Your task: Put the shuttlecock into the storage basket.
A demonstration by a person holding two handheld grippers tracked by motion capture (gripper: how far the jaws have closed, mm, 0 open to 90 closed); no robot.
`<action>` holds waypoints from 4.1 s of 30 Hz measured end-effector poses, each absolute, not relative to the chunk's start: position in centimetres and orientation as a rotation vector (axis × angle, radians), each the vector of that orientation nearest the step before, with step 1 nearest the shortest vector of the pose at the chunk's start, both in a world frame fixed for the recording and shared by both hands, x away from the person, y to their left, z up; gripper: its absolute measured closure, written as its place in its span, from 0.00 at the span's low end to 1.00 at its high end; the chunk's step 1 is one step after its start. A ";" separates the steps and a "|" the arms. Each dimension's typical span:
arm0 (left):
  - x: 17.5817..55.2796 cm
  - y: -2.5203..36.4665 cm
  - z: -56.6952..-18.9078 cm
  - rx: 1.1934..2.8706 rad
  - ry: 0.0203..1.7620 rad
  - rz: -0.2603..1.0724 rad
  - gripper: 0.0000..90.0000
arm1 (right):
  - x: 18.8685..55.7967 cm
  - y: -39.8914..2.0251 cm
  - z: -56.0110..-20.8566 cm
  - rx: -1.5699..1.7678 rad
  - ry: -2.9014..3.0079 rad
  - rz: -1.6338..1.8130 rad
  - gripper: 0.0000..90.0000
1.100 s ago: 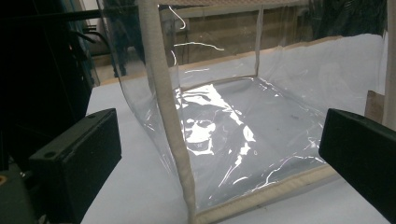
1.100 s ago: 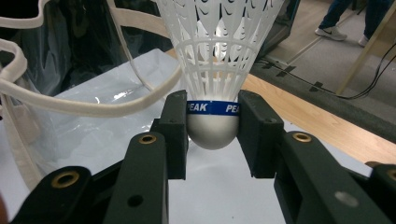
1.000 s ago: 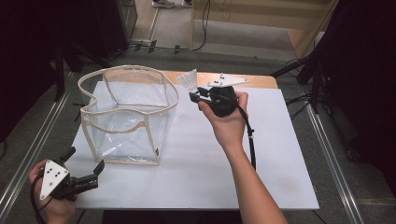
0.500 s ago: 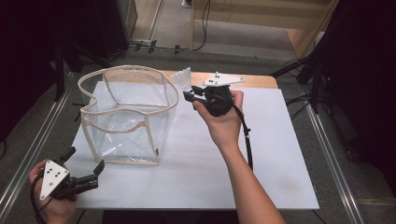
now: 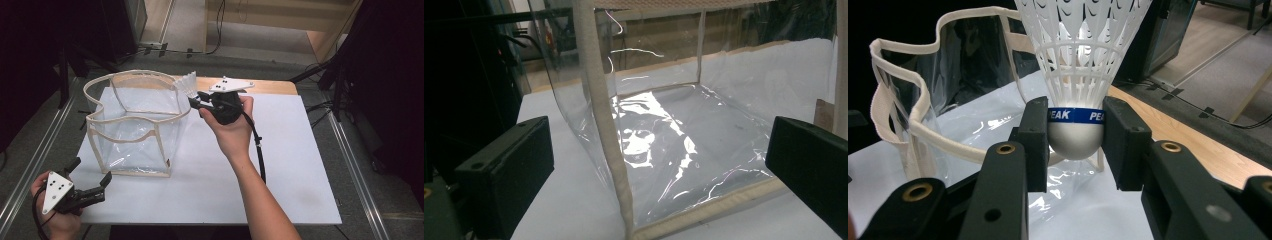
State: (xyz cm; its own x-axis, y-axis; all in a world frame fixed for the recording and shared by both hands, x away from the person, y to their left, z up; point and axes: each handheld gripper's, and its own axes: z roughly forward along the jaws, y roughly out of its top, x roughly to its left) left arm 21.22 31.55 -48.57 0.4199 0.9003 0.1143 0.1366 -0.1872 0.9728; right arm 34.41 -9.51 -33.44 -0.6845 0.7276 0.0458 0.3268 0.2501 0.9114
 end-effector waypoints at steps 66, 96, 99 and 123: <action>21.2 31.6 -48.5 1.613 0.931 0.902 0.00 | 30.7 -16.6 -37.6 0.921 2.127 1.459 0.00; 21.1 31.4 -48.4 1.616 0.929 0.903 0.00 | 28.1 -21.4 -40.2 0.984 2.074 1.435 0.00; 21.1 31.4 -48.4 1.613 0.930 0.902 0.00 | 27.9 -21.7 -40.4 0.990 2.073 1.433 0.00; 21.0 31.3 -48.4 1.612 0.927 0.902 0.00 | 25.4 -25.9 -43.3 1.111 2.050 1.370 0.00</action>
State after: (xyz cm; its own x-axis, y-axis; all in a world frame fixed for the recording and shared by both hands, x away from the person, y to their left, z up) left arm 21.03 31.33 -48.36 0.4223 0.9000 0.1078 0.1326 -0.1790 0.9749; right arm 25.44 -25.95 -43.26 -0.5842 0.8081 0.0754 0.3789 0.1894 0.9059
